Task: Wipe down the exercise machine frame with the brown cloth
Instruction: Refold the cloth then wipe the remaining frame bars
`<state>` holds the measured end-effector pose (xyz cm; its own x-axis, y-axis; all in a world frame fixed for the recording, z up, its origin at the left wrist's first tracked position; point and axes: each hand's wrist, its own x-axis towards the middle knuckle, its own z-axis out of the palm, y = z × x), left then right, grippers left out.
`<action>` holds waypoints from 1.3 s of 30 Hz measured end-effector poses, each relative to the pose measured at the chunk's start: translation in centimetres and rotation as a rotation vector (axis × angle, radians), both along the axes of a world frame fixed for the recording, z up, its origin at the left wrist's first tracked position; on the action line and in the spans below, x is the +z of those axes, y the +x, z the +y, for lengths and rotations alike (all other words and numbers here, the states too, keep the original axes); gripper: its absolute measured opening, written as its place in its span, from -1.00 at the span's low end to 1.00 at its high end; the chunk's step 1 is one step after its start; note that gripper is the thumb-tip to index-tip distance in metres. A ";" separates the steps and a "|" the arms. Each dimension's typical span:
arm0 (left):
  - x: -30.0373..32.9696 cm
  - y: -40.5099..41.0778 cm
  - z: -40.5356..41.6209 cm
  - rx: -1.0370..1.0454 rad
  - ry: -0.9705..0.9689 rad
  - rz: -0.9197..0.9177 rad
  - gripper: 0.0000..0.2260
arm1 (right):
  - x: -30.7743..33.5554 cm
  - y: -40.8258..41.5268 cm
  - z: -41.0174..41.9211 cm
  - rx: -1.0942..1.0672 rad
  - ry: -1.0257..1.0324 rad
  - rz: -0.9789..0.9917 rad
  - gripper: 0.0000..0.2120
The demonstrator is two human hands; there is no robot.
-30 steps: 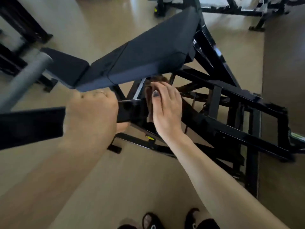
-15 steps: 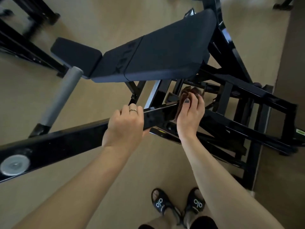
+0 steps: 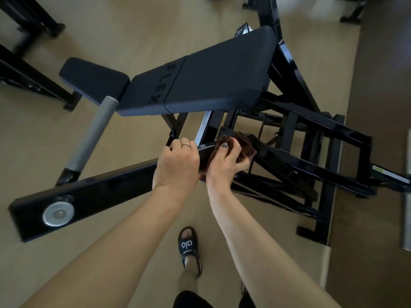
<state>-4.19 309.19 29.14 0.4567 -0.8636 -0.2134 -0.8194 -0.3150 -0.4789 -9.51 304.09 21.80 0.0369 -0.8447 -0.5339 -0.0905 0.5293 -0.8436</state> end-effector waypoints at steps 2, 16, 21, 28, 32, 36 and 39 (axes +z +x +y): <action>0.9 0.0 0.3 0.014 0.038 0.062 -0.65 | 0.3 0.1 -1.5 -0.087 0.092 0.032 -0.72; 14.8 7.8 15.8 -0.125 -0.207 0.314 -0.64 | 10.6 6.0 14.7 -0.034 -0.021 -0.090 -0.81; 12.2 9.9 18.8 0.002 -0.580 0.739 -0.58 | 11.5 7.0 16.9 -0.018 -0.092 -0.103 -0.76; 10.0 9.5 19.0 0.017 -0.847 0.648 -0.69 | 8.2 4.6 7.3 0.010 0.044 0.205 -0.73; 9.6 9.7 19.2 0.004 -0.868 0.626 -0.61 | 9.1 5.3 9.8 0.156 -0.144 0.306 -0.80; 9.6 9.7 19.5 0.000 -0.870 0.652 -0.54 | 10.9 5.5 17.3 0.298 -0.462 0.214 -0.76; 9.6 9.9 19.4 -0.024 -0.872 0.661 -0.45 | 11.5 5.5 19.9 0.296 -0.510 0.164 -0.73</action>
<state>5.72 328.64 38.75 0.4580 -0.8440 0.2793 -0.8430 -0.3125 0.4379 -4.01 324.03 33.25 0.2602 -0.9620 -0.0832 -0.3224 -0.0054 -0.9466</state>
